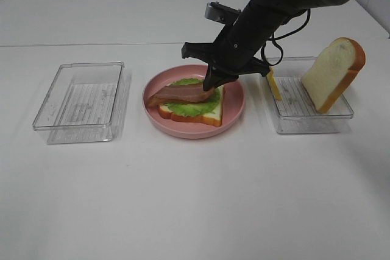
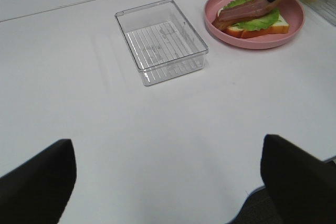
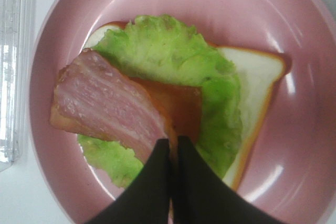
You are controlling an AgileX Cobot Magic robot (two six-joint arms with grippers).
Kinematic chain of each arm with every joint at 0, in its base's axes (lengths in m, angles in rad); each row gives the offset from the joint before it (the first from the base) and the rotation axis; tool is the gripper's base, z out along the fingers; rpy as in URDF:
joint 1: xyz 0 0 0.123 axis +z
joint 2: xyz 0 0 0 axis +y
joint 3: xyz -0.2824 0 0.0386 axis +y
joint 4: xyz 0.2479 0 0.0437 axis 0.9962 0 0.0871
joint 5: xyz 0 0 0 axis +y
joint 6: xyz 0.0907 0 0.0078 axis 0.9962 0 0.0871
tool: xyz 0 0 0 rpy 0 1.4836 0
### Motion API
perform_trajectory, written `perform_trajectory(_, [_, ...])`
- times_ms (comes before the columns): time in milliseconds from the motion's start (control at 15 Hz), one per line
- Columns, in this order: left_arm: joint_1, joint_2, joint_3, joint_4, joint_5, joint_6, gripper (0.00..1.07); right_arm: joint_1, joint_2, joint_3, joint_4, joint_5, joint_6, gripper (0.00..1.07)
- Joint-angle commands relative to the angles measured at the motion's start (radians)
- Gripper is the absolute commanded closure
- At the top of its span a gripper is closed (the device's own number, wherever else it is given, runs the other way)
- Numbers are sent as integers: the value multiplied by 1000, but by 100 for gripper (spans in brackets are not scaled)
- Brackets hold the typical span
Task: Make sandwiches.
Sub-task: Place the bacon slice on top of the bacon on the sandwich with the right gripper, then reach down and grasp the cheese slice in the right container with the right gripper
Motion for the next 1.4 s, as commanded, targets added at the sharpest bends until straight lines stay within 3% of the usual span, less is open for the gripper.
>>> perform_trajectory(67, [0,-25,5,1,-11,-3,17,-3,-24,-3,-34,4,12,95])
perform_trajectory(133, [0,-25,5,1,-11,-3,17,-3,-25,-3,-34,5,12,93])
perform_trajectory(333, [0,-25,5,1,-11,-3,17,-3,-36,-3,-35,25,10,48])
perform_trajectory(467, [0,-25,5,1,-11,-3,17,-3,-57,-3,-53,39,4,38])
perform_trajectory(800, [0,-25,5,1,-11,-3,17,-3,-174,-42,-232,167,5,36])
perform_trajectory(933, [0,-25,5,1,-11,-3,17,-3,-183,-134,-358,350,32,36])
perform_trajectory(1133, [0,-25,5,1,-11,-3,17,-13,-183,-185,-490,371,107,36])
perform_trajectory(1400, [0,-25,5,1,-11,-3,17,-66,-139,-194,-451,330,98,36])
